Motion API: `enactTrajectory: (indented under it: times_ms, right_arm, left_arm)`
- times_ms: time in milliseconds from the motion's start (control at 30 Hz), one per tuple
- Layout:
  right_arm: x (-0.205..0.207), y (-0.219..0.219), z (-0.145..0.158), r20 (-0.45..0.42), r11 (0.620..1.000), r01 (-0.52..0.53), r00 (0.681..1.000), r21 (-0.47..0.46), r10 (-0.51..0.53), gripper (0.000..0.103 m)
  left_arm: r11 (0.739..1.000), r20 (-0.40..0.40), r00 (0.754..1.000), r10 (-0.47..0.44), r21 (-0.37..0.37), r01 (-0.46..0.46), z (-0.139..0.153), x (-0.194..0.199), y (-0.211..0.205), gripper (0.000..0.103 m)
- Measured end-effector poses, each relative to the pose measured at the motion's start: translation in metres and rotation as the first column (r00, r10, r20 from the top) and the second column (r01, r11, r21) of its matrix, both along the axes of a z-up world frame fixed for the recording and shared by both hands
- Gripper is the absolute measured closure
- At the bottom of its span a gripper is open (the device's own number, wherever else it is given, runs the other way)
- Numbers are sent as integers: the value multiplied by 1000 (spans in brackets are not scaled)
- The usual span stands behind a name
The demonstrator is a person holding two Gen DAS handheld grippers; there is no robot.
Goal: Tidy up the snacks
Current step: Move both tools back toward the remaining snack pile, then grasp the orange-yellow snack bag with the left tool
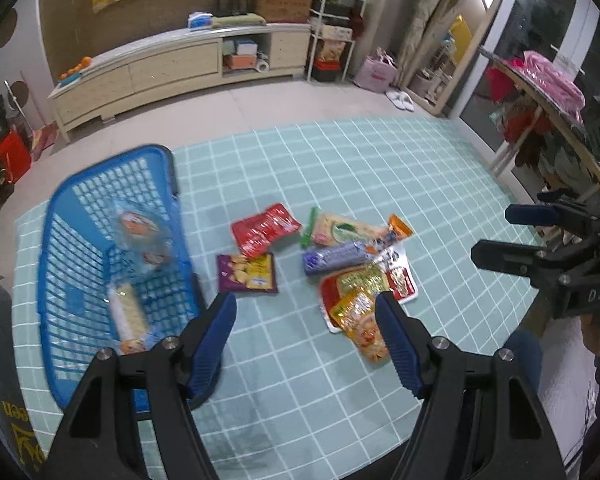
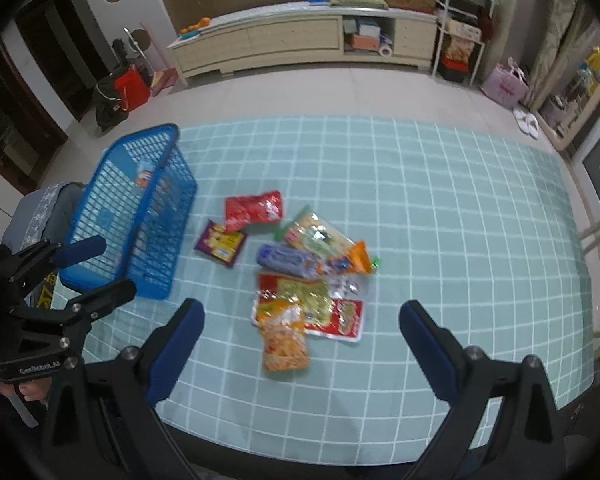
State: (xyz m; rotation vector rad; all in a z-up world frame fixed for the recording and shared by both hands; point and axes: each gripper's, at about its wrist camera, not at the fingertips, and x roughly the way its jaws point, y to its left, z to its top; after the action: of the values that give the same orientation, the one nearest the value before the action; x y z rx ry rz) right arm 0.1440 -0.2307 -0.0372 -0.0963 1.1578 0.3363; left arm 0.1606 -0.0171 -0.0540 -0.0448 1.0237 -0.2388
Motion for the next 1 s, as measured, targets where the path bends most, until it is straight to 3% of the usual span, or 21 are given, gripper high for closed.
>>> enactTrajectory:
  times_ms: [500, 767, 1000]
  right_arm:
    - [-8, -48, -71, -45, 996, 52, 998, 70, -49, 3]
    - [-5, -78, -108, -118, 995, 103, 988, -16, -104, 3]
    - [1, -95, -120, -122, 993, 111, 986, -45, -115, 3]
  left_arm:
    - [999, -163, 986, 12, -30, -17, -76, 4, -65, 33]
    - [997, -247, 968, 52, -35, -63, -112, 14, -93, 33]
    - [995, -304, 947, 99, 29, -95, -143, 26, -112, 33]
